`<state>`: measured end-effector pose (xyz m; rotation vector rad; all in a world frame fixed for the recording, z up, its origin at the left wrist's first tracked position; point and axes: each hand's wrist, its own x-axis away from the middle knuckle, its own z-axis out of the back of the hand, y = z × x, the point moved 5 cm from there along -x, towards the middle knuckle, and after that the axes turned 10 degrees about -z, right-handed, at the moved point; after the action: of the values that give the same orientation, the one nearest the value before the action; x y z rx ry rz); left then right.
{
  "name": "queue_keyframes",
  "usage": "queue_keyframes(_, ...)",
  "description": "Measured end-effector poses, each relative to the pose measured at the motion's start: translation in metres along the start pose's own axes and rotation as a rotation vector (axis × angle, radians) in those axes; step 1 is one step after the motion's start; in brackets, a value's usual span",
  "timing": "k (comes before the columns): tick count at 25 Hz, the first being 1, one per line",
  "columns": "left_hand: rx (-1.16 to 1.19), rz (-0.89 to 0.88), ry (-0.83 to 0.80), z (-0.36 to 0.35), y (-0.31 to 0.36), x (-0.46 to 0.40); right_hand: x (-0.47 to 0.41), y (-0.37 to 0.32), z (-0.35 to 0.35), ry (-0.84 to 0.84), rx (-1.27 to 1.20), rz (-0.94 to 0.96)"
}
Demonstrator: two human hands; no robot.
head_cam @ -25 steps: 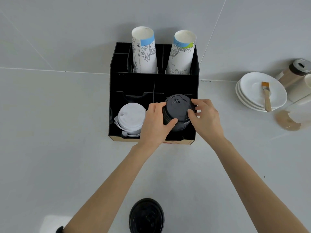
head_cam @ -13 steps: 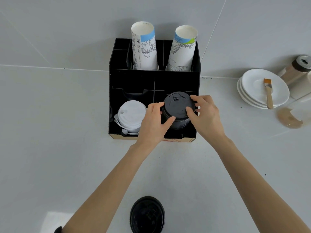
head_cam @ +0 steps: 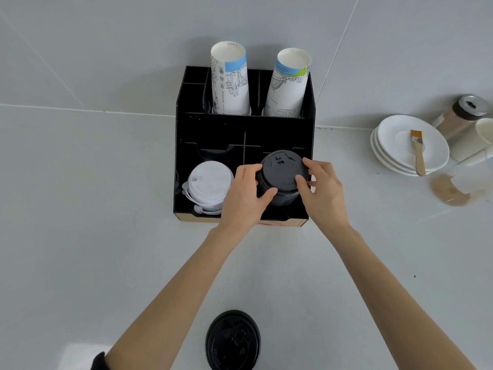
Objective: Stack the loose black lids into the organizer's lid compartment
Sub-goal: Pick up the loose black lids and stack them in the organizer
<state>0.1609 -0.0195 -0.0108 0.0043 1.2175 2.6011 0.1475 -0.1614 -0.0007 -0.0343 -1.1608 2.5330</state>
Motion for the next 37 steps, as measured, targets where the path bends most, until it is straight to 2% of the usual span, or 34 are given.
queue_keyframes(7, -0.025, -0.032, -0.023, 0.012, 0.0, 0.011, 0.011, -0.011, 0.007, -0.015, 0.191, 0.092)
queue_keyframes(14, -0.014, -0.027, -0.026, 0.04, -0.008, 0.055, 0.059, -0.022, 0.003, -0.042, 0.164, 0.136)
queue_keyframes(23, -0.006, 0.008, -0.183, 0.042, -0.039, 0.131, 0.125, 0.0, -0.021, -0.147, 0.161, 0.117)
queue_keyframes(37, -0.052, -0.027, -0.536, 0.017, -0.066, 0.207, 0.225, 0.055, -0.066, -0.329, 0.145, -0.083)
